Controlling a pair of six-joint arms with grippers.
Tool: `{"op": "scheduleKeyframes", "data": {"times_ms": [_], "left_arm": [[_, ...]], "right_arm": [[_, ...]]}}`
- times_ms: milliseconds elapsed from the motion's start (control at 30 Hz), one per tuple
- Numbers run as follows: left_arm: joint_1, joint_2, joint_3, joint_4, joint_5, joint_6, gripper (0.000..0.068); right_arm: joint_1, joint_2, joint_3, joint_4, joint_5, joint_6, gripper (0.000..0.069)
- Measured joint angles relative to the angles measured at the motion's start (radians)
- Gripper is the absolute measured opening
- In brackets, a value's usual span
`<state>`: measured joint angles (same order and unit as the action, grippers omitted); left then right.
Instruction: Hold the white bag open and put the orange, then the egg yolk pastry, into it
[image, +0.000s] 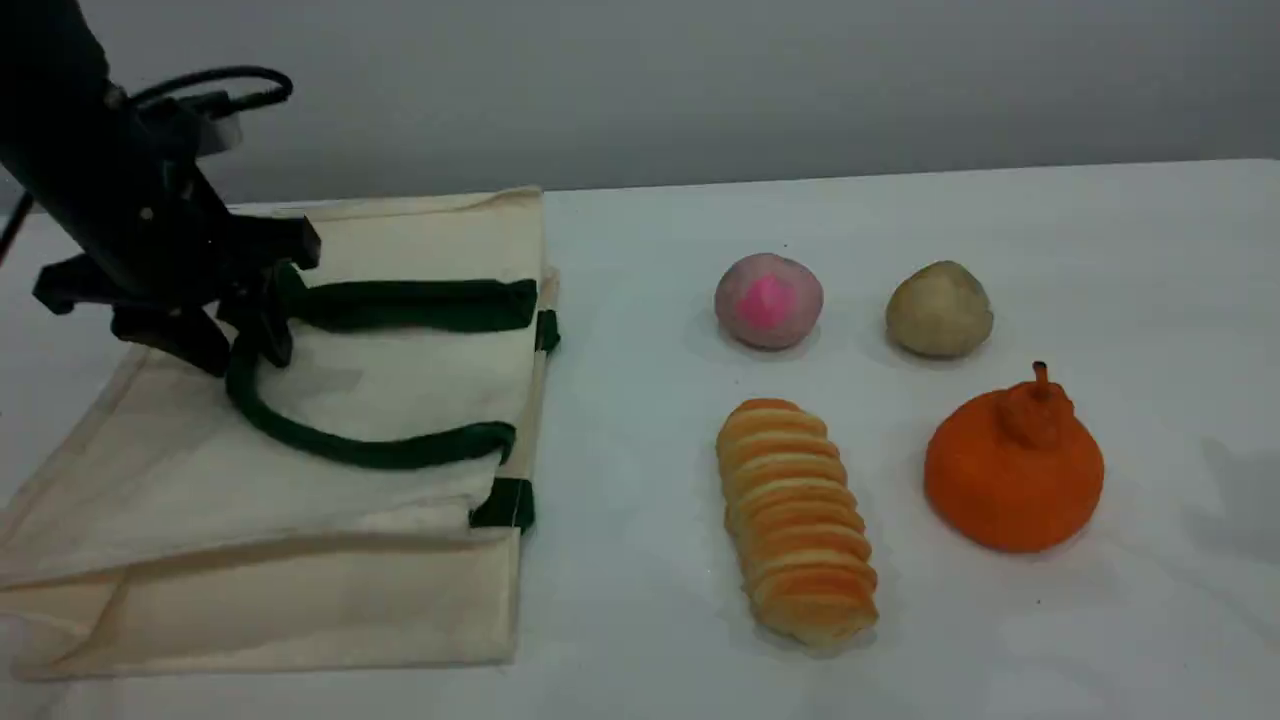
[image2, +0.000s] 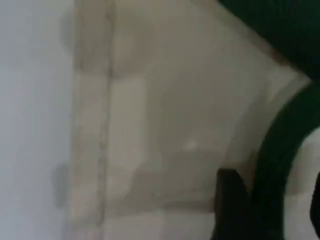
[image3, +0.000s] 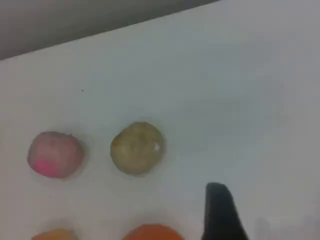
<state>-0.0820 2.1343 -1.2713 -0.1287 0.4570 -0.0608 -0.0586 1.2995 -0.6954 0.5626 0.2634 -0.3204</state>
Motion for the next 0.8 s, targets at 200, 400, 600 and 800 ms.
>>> {"op": "scheduleKeyframes", "data": {"times_ms": [200,400,600,800], "left_arm": [[-0.012,0.063,-0.008,-0.006,-0.022,0.0,0.0341],[-0.037,0.083,-0.008,0.0,-0.04,0.0,0.0333],[-0.042,0.096,-0.009,-0.012,-0.04,0.001,0.0194],[-0.043,0.092,-0.012,-0.009,-0.003,0.007,0.0069]], "right_arm": [[0.0,0.0,0.0,0.0,-0.001,-0.003,0.0383],[0.0,0.0,0.0,0.0,-0.001,-0.003,0.0383],[0.0,-0.001,0.0,0.0,0.0,-0.003,0.0383],[0.0,-0.001,0.0,0.011,0.002,-0.003,0.0383]]}}
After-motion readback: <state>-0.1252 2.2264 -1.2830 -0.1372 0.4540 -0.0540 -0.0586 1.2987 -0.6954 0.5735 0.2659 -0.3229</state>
